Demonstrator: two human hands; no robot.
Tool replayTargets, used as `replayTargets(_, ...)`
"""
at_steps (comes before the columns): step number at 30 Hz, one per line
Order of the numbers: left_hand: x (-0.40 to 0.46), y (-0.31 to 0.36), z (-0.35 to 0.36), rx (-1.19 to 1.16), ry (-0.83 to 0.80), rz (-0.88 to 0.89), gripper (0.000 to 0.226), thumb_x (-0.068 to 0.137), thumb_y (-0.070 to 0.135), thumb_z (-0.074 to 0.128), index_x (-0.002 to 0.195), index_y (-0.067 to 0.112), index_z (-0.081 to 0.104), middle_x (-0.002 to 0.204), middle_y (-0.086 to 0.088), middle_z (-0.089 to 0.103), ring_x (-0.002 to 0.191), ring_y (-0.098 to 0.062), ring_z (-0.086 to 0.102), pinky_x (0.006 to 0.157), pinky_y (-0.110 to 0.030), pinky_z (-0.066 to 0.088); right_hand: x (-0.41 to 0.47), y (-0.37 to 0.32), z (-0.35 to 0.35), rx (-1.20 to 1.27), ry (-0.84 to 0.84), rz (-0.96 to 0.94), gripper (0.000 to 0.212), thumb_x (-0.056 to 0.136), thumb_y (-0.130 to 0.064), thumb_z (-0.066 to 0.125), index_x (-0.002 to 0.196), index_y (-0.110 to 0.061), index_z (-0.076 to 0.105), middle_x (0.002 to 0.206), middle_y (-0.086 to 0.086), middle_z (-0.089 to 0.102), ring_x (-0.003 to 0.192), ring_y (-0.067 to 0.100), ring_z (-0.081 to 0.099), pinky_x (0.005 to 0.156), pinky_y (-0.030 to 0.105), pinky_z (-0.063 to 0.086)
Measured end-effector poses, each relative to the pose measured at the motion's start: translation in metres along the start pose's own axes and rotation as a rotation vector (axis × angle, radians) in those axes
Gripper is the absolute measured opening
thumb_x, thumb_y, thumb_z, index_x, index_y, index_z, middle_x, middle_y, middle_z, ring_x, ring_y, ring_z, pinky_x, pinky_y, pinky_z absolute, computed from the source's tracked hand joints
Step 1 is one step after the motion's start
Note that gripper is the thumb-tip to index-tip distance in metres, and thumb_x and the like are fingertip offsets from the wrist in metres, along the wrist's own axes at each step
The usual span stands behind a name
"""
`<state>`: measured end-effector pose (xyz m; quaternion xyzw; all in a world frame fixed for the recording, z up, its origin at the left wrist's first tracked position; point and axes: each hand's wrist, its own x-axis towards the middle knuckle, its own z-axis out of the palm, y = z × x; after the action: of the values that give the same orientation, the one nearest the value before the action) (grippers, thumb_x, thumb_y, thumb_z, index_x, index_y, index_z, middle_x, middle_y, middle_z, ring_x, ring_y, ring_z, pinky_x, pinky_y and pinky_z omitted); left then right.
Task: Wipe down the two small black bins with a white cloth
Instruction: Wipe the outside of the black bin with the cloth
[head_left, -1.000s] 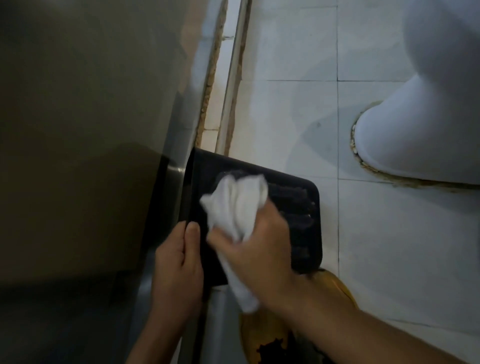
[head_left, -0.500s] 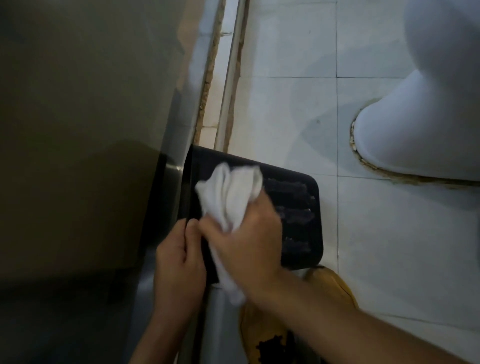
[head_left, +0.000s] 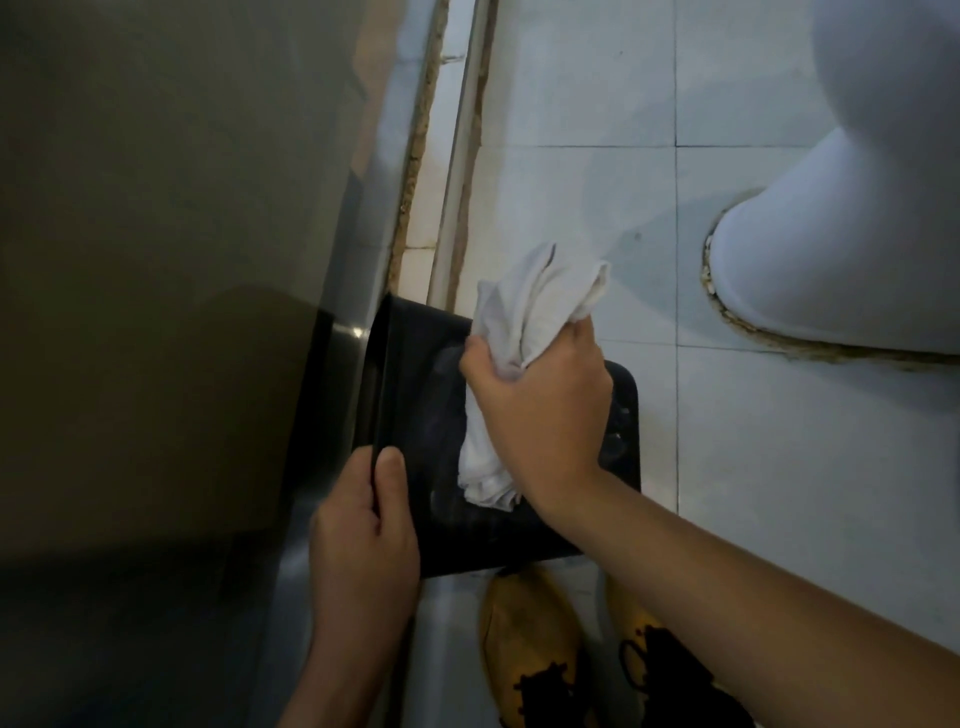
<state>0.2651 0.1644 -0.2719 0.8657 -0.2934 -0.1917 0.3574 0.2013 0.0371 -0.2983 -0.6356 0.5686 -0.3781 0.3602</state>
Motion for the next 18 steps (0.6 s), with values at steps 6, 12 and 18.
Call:
replayTargets(6, 0.001, -0.007, -0.001, -0.082, -0.039, -0.083, 0.025, 0.100, 0.019, 0.052, 0.075, 0.020, 0.057, 0.069, -0.004, 0.062, 0.063, -0.023, 0.061, 0.058, -0.053, 0.054, -0.078, -0.015, -0.019, 0.195, -0.182, -0.099, 0.051, 0.078, -0.049, 0.069, 0.119, -0.028, 0.050, 0.102, -0.002, 0.066, 0.093, 0.005, 0.064, 0.085, 0.009, 0.049)
replayTargets(12, -0.001, -0.005, -0.002, -0.003, -0.019, 0.011, 0.037, 0.102, 0.028, 0.043, 0.068, 0.015, 0.046, 0.057, -0.004, 0.044, 0.048, -0.013, 0.040, 0.045, -0.035, 0.033, -0.021, 0.010, -0.014, 0.125, -0.139, 0.066, 0.054, 0.079, -0.036, 0.078, 0.125, -0.016, 0.057, 0.112, -0.001, 0.065, 0.100, 0.008, 0.060, 0.087, 0.018, 0.048)
replayTargets(18, -0.002, 0.006, 0.001, -0.040, -0.034, -0.049, 0.036, 0.099, 0.029, 0.041, 0.068, 0.012, 0.048, 0.059, -0.012, 0.046, 0.048, -0.015, 0.040, 0.044, -0.031, 0.033, 0.040, 0.054, -0.021, -0.052, 0.020, 0.146, 0.034, 0.081, -0.039, 0.076, 0.095, -0.013, 0.060, 0.086, 0.002, 0.066, 0.079, 0.020, 0.065, 0.066, 0.028, 0.049)
